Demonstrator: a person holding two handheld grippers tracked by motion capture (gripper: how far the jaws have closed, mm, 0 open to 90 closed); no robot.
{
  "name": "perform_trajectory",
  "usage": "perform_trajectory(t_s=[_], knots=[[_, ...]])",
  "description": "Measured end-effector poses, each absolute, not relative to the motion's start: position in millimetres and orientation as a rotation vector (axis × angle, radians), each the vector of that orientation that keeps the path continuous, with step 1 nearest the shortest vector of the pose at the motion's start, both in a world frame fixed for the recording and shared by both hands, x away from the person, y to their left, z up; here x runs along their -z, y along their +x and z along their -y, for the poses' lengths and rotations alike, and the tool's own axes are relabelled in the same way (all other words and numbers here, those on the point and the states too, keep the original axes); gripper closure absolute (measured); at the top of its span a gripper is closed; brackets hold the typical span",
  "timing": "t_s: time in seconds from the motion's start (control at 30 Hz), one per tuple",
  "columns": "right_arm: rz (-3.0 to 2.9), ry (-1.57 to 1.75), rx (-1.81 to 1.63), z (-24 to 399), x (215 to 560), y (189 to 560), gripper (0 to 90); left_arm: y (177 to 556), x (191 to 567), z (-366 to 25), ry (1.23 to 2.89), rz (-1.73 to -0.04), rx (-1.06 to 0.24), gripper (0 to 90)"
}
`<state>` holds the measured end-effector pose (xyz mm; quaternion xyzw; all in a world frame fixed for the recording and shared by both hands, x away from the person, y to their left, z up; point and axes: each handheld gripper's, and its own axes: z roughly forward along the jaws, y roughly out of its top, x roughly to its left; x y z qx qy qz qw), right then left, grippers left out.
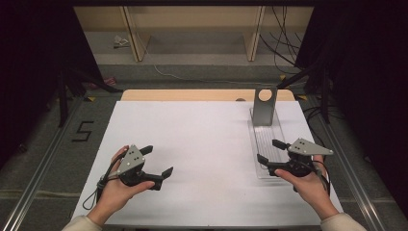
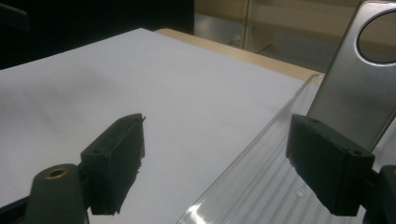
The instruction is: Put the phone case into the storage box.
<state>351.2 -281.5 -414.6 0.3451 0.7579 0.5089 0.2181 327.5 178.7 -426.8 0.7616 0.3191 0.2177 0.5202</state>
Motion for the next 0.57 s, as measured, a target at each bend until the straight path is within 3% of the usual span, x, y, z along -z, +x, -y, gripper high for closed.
perform_trajectory(t_s=[0.57], knots=[[-2.097,0.956,-1.399,283.1,415.6,352.4,19.9,329.4,428.0,-178.9,1.819,-0.773,-0.517,1.4]])
